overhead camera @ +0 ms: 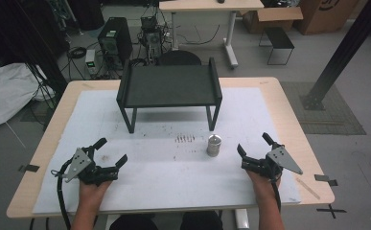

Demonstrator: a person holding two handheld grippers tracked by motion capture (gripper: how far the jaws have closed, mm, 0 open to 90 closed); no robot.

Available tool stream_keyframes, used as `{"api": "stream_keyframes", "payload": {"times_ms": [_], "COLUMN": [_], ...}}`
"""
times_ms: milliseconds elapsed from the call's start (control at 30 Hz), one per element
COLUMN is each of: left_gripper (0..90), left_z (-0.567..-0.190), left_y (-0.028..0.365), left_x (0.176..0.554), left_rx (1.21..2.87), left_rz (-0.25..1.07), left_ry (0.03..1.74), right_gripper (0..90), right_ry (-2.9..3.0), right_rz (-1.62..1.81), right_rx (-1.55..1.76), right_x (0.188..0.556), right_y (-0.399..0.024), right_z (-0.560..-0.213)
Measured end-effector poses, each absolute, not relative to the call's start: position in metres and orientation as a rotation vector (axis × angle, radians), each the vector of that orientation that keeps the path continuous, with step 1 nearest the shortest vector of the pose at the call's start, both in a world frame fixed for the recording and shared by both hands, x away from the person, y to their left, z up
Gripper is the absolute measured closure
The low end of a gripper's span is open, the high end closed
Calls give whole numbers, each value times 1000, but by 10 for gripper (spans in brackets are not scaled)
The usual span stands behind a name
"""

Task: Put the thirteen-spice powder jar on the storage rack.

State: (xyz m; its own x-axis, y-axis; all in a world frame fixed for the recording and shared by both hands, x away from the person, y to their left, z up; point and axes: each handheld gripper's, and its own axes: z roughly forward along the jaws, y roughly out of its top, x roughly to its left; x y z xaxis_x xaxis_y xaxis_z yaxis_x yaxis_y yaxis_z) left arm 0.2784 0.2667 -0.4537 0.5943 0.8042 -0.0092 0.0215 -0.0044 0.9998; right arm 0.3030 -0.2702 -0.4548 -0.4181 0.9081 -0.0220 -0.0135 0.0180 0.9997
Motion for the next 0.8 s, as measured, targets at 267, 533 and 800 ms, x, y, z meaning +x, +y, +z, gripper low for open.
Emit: {"api": "stream_keyframes", "payload": {"times_ms": [267, 533, 800], "left_gripper": [7, 7, 5], "left_z": [-454, -454, -454], "left_y": [267, 266, 267], "left_x": [279, 279, 278], "left_rx": [1461, 1463, 1458], "left_rz": [714, 716, 715], "left_ry": [746, 744, 744], "right_gripper": [0, 0, 0], "right_ry": [1517, 1522, 1520], "right_rz": [1511, 1511, 1516], "right_rx": [949, 957, 964], "right_x": [303, 303, 304], "right_y": [-270, -271, -271], "right_z": [-455, -455, -454]}}
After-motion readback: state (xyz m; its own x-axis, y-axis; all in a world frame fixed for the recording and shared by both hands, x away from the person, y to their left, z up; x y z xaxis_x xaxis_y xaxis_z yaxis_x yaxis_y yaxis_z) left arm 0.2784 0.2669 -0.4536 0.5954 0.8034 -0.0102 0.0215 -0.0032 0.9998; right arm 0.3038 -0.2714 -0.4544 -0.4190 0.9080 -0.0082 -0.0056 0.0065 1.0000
